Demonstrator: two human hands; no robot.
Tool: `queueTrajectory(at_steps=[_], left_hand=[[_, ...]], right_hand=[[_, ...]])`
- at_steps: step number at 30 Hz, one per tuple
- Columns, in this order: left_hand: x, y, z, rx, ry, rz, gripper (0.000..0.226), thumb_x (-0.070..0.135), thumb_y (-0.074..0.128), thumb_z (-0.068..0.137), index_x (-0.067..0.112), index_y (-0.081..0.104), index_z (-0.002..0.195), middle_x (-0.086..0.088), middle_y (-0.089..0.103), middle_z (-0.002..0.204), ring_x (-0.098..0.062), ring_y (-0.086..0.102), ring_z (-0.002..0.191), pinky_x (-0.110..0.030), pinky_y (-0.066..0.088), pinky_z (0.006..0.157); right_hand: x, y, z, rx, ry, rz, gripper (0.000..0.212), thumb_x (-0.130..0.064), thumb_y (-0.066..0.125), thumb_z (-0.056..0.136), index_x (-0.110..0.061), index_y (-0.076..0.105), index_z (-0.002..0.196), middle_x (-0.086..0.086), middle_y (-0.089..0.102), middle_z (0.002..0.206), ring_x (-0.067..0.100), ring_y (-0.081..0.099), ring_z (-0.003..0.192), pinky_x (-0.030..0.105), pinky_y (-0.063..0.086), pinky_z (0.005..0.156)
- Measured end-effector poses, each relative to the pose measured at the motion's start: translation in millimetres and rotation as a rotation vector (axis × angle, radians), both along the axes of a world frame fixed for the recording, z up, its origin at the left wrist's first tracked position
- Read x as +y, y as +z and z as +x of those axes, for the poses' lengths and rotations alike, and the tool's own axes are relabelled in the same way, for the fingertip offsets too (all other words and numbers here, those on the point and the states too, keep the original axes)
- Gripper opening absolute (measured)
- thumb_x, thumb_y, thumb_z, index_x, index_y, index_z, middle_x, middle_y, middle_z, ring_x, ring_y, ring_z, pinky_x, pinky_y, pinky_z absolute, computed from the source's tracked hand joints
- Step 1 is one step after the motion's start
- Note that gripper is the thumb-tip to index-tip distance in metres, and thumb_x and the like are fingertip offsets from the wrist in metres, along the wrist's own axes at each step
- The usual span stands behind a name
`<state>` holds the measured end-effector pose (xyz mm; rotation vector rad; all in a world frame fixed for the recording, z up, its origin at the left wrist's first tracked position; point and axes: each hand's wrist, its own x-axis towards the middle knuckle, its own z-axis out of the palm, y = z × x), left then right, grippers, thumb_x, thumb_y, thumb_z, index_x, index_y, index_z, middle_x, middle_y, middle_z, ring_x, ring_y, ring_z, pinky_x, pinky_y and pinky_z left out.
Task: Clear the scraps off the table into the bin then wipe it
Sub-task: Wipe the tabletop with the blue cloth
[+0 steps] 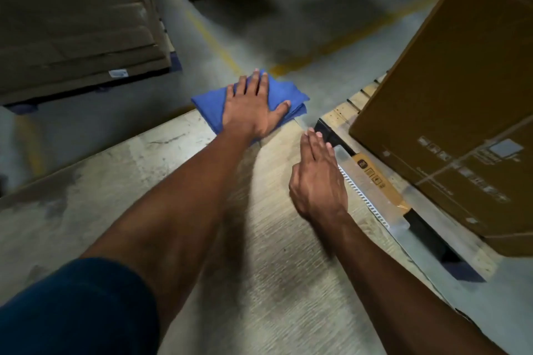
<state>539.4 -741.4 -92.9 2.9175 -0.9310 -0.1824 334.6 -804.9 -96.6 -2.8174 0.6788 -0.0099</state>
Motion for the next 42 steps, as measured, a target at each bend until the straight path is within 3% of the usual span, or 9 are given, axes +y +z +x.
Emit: queueTrajectory(at_steps=[4,9,12,16,19,25,29,36,42], left_hand=[[3,-1,-29,0.018,0.054,-0.016,0.100,0.082,0.014,0.101,0.014,0.004,0.173,-0.008,0.000,0.182,-0.032,-0.001,0.168,-0.054,0.002,0.134],[83,2,-112,0.066,0.031,0.004,0.100,0.084,0.008,0.098,0.019,-0.006,0.173,-0.003,-0.014,0.181,-0.026,-0.017,0.166,-0.052,-0.005,0.134],[119,-1,-86,0.048,0.127,0.003,0.104,0.089,0.008,0.095,0.022,-0.006,0.173,0.000,-0.013,0.181,-0.024,-0.016,0.167,-0.052,-0.005,0.134],[134,0,-33,0.037,0.295,-0.006,0.107,0.089,0.010,0.094,0.017,0.004,0.174,-0.005,0.002,0.182,-0.030,-0.001,0.168,-0.056,0.004,0.134],[136,-1,-58,0.036,0.298,-0.018,0.106,0.087,0.008,0.096,0.015,0.001,0.173,-0.008,-0.003,0.182,-0.031,-0.006,0.168,-0.056,0.002,0.134],[174,5,-195,0.105,0.158,-0.027,0.103,0.088,0.009,0.097,0.021,-0.011,0.172,-0.001,-0.021,0.180,-0.022,-0.025,0.164,-0.055,-0.007,0.133],[180,1,-163,0.068,0.178,-0.017,0.105,0.090,0.007,0.094,0.022,-0.005,0.173,0.000,-0.011,0.182,-0.022,-0.018,0.166,-0.056,-0.007,0.133],[176,-4,-45,0.039,0.338,-0.006,0.106,0.088,0.012,0.096,0.018,0.000,0.174,-0.002,-0.003,0.182,-0.027,-0.007,0.168,-0.056,-0.003,0.134],[185,-4,-130,0.039,0.306,-0.070,0.102,0.086,0.010,0.098,0.018,-0.005,0.173,-0.002,-0.012,0.181,-0.024,-0.018,0.166,-0.056,-0.007,0.133]], right_hand=[[-3,-4,0,-0.016,-0.004,0.002,0.070,-0.021,0.034,0.107,-0.005,0.011,0.171,0.012,0.009,0.181,0.022,0.007,0.168,0.038,0.003,0.136],[-3,0,-2,-0.028,0.041,0.005,0.073,-0.027,0.034,0.109,-0.011,0.003,0.173,0.007,0.010,0.181,0.020,0.006,0.168,0.041,0.005,0.136],[-2,3,-3,-0.033,0.097,-0.018,0.070,-0.034,0.029,0.111,-0.020,-0.001,0.173,0.005,0.006,0.182,0.019,0.004,0.168,0.043,0.005,0.136],[-1,0,-4,-0.006,0.176,-0.066,0.065,-0.042,0.018,0.114,-0.026,-0.004,0.173,0.004,0.002,0.182,0.019,0.000,0.168,0.044,0.002,0.136],[-3,-1,-3,0.004,0.207,-0.083,0.065,-0.045,0.013,0.112,-0.029,0.003,0.173,0.004,0.002,0.182,0.020,0.001,0.168,0.046,0.002,0.136],[1,5,-1,0.074,0.264,-0.100,0.070,-0.049,0.006,0.106,-0.031,0.012,0.173,0.008,0.005,0.182,0.025,0.003,0.168,0.051,0.003,0.135],[19,8,16,0.066,0.189,-0.017,0.075,-0.060,0.017,0.104,-0.022,0.028,0.168,0.013,0.010,0.180,0.034,0.009,0.166,0.054,0.007,0.134],[35,-5,22,0.045,0.210,-0.060,0.070,-0.063,0.006,0.108,-0.037,-0.004,0.172,0.006,-0.010,0.181,0.032,-0.009,0.167,0.056,-0.006,0.133],[34,-3,24,0.063,0.210,-0.084,0.076,-0.070,0.006,0.105,-0.037,-0.005,0.172,0.007,-0.012,0.181,0.032,-0.009,0.167,0.057,-0.004,0.134]])
